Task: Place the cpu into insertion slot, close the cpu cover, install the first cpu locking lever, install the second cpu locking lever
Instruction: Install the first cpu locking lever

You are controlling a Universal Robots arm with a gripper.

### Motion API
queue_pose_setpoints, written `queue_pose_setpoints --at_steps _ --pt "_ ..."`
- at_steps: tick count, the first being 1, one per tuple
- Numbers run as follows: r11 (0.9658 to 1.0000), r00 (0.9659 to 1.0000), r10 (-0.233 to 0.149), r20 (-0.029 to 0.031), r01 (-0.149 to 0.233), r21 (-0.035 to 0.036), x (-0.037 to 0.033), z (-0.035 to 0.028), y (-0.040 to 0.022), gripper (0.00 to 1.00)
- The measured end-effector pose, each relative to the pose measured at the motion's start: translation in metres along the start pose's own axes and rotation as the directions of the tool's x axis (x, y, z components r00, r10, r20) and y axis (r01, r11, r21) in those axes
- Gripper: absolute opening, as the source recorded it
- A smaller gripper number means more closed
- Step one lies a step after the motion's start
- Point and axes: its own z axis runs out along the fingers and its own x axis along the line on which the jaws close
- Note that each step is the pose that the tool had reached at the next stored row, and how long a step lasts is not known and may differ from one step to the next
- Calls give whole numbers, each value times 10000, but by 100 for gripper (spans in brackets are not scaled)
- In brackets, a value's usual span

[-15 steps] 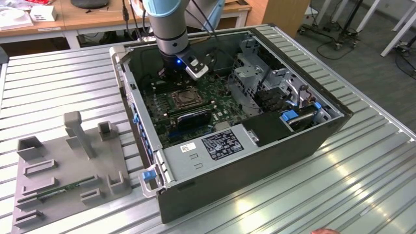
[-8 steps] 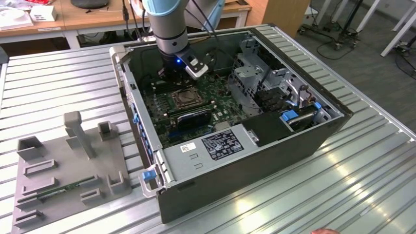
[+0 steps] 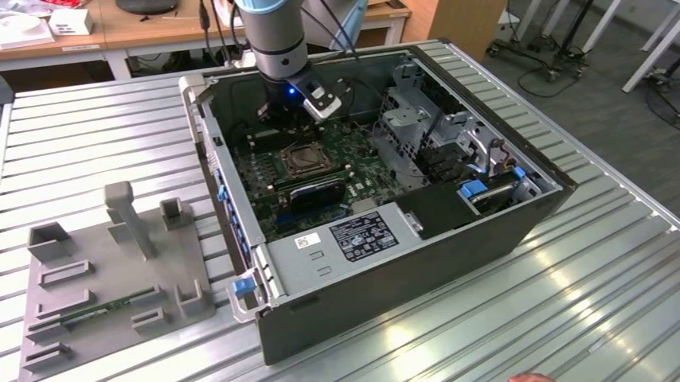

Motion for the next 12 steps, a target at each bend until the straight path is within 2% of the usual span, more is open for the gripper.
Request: queue_pose_setpoints --at_steps 3,8,12 --pt "10000 10000 -1 13 1 -3 -12 -51 9 11" --pt "9999 9999 137 38 -137 -32 -12 -52 9 11" --pt "9989 9988 476 99 -477 29 -12 -52 9 11"
